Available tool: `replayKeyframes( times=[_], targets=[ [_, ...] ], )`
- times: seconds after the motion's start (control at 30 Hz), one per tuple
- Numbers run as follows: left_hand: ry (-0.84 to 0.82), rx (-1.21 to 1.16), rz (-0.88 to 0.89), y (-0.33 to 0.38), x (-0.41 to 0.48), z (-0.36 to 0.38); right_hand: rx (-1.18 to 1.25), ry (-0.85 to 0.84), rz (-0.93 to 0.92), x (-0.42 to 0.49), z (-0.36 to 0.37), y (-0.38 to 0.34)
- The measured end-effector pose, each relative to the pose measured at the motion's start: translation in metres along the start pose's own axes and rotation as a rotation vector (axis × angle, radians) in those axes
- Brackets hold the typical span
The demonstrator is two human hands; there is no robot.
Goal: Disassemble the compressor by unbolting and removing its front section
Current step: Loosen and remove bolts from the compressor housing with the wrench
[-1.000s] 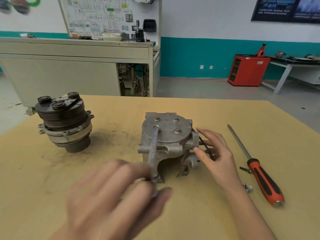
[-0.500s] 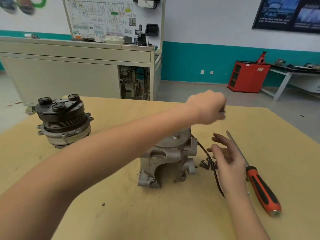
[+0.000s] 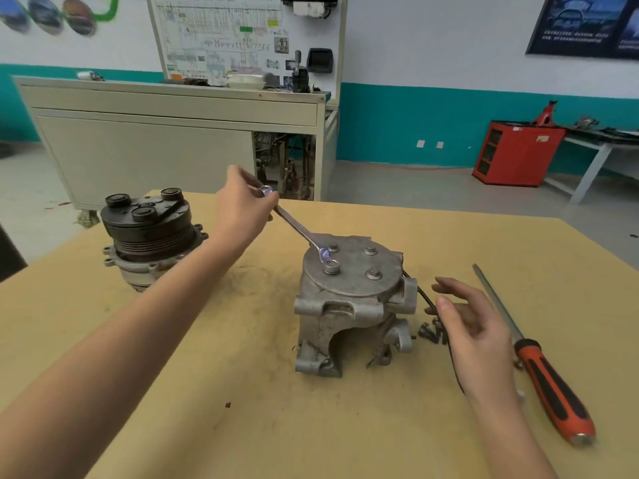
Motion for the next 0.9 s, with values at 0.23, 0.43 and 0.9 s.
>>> replayKeyframes(
  times=[0.23,0.43,0.9],
  targets=[
    [0.123,-0.924,-0.258,-0.026,-0.066,-0.053,0.011,0.011,0.025,-0.001,0.000,0.002],
    [-0.143,-0.726,0.073,0.021,-0.156,-0.085,0.036,0.015,-0.001,-0.004,0.002,-0.002],
    [-0.965,0.649,1.151,0.151,-0.187,0.106,0.128,0.024,0.070,-0.007,-0.001,-0.001]
  ],
)
Point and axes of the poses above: each hand's wrist, its own x-axis towards the middle knuckle, its own z-axis out of the palm, y = z × x, the point moved 5 cm from there along x, towards the middle knuckle, and after that the axes turned 10 degrees about -x, right-handed, at the moved point
